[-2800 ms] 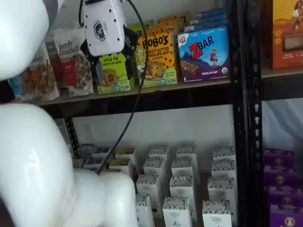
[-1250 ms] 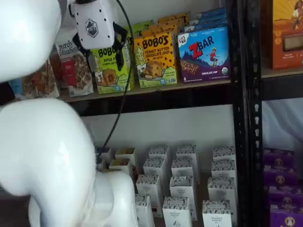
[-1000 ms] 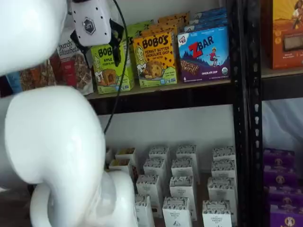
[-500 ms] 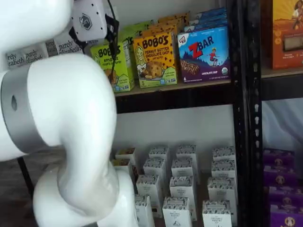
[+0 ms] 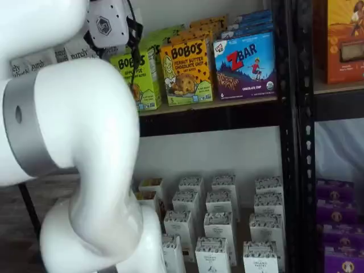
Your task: Pick the green box on the top shelf, the fourth from the left
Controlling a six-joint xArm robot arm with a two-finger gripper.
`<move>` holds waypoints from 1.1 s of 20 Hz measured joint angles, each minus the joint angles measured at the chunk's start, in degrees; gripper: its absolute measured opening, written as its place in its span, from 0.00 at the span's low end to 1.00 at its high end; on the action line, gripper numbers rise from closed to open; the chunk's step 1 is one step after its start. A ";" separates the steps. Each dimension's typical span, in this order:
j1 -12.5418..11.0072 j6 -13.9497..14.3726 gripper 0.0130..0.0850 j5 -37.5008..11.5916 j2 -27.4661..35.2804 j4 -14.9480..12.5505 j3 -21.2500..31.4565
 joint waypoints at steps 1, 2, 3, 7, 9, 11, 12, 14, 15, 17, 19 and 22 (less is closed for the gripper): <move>0.47 0.42 1.00 0.10 0.50 -0.97 -0.42; 0.83 0.77 1.00 0.20 1.11 -1.79 -0.88; 1.00 0.95 1.00 0.37 1.72 -2.18 -1.38; 1.86 1.86 1.00 0.06 4.20 -3.35 -3.12; 2.28 2.29 1.00 -0.29 5.29 -3.60 -3.83; 2.42 2.48 1.00 -1.02 6.13 -3.40 -4.25; 2.49 2.56 1.00 -1.47 6.44 -3.34 -4.35; 2.61 2.73 1.00 -2.28 7.22 -3.25 -4.63; 2.66 2.81 1.00 -2.43 7.78 -3.28 -4.96; 2.78 3.00 1.00 -3.19 8.71 -3.77 -5.37; 2.37 2.66 1.00 -4.83 9.25 -3.47 -5.41; 1.57 1.82 1.00 -6.04 10.52 -2.35 -6.33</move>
